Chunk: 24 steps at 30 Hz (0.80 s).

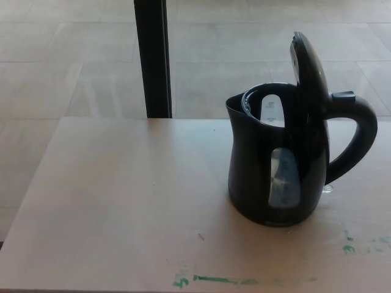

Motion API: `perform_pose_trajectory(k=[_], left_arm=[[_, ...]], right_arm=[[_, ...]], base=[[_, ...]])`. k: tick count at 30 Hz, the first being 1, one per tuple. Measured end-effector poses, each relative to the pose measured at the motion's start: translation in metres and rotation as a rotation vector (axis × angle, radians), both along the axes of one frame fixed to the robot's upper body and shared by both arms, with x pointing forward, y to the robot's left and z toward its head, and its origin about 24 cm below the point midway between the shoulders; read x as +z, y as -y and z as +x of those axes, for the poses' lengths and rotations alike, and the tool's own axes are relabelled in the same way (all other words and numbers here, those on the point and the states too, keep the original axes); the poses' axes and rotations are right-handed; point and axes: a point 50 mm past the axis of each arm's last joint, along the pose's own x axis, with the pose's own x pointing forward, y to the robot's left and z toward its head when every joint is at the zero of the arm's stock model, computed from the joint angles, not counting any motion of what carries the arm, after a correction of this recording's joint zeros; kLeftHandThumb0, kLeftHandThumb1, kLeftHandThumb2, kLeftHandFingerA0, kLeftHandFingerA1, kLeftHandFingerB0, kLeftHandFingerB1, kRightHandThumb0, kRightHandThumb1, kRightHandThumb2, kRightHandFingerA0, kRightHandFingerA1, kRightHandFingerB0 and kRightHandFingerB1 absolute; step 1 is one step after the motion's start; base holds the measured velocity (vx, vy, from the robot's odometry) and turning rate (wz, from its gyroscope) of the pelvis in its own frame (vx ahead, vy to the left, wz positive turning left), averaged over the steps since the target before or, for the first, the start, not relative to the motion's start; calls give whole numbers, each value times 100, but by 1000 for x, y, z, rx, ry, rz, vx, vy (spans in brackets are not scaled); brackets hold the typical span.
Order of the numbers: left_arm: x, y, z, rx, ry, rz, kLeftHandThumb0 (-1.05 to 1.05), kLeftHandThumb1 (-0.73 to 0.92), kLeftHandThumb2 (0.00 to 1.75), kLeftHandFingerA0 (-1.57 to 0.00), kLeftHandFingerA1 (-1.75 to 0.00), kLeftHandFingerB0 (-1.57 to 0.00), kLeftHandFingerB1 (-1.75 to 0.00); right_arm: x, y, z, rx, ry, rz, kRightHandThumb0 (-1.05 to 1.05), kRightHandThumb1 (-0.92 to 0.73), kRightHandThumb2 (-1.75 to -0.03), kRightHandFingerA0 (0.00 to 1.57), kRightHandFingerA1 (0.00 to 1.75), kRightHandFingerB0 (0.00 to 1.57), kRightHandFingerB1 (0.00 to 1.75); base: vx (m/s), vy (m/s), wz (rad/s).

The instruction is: The robot uses its right hand to push down on the lid of a kettle kept in the middle of the desk to close it

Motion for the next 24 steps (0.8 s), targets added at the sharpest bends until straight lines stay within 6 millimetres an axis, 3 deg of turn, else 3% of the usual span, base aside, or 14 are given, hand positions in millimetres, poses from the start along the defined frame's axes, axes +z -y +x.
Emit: perform_pose_trajectory(k=[2, 3, 6, 7, 9, 10, 11, 12, 13, 14, 15, 17, 19, 24], left_arm=[[2, -3, 0, 24, 19, -12, -64, 64, 59, -52, -57, -31, -34], [3, -5, 0, 37, 30, -19, -72, 55, 88, -50, -63, -27, -47], [6, -9, 0, 68, 51, -36, -72, 53, 89, -53, -65, -29, -48], [7, -11, 0, 80, 60, -43, -73, 53, 88, -51, -63, -29, -47], [9, -14, -1, 102, 75, -56, -65, 64, 59, -55, -51, -33, -33], [9, -14, -1, 109, 79, -61, -73, 54, 89, -51, -61, -28, -47], [10, -16, -2, 123, 87, -70, -73, 54, 89, -51, -63, -29, -47], [11, -17, -2, 129, 91, -75, -73, 54, 89, -51, -63, -29, -47], [11, -18, -3, 133, 95, -79, -76, 55, 90, -59, -66, -31, -47], [12, -18, -3, 135, 97, -82, -74, 55, 89, -55, -64, -31, -48], [12, -19, -3, 138, 100, -86, -74, 54, 89, -55, -65, -29, -47], [13, -21, -4, 145, 104, -97, -66, 63, 59, -60, -60, -35, -35], [14, -22, -4, 156, 112, -108, -74, 55, 90, -55, -65, -26, -46], [17, -24, -4, 162, 130, -134, -68, 67, 61, -51, -51, -29, -33]], right_arm=[[7, 7, 4, -41, 59, -9, -74, -63, -98, 30, 53, 11, 43], [11, 10, 6, -60, 93, -15, -75, -81, -65, 32, 39, 17, 29], [22, 18, 14, -101, 184, -24, -77, -81, -66, 26, 36, 10, 23], [28, 21, 19, -112, 228, -29, -81, -67, -102, 16, 48, 4, 24], [40, 25, 32, -113, 310, -44, -80, -79, -65, 22, 37, 10, 23], [45, 27, 37, -110, 339, -49, -38, -44, -104, 1, 50, 0, 50], [56, 29, 48, -101, 403, -63, -36, -52, -108, 0, 48, 0, 48], [65, 31, 57, -88, 448, -75, -36, -52, -108, 0, 48, 0, 48], [76, 32, 67, -70, 495, -90, -69, -85, -65, 18, 32, 9, 25], [84, 33, 75, -54, 530, -103, -67, -68, -103, 2, 43, 4, 29], [95, 34, 85, -36, 576, -117, -68, -86, -67, 11, 31, 7, 20], [123, 35, 108, 16, 682, -151, -75, -68, -101, 13, 48, 0, 30], [153, 36, 129, 67, 782, -189, -69, -82, -65, 21, 36, 15, 26], [237, 21, 173, 241, 1008, -290, -78, -84, -66, 24, 44, 21, 31]], base=[[0, 0, 0], [0, 0, 0], [0, 0, 0], [0, 0, 0], [0, 0, 0], [0, 0, 0], [0, 0, 0], [0, 0, 0], [0, 0, 0], [0, 0, 0], [0, 0, 0], [0, 0, 0], [0, 0, 0], [0, 0, 0]])
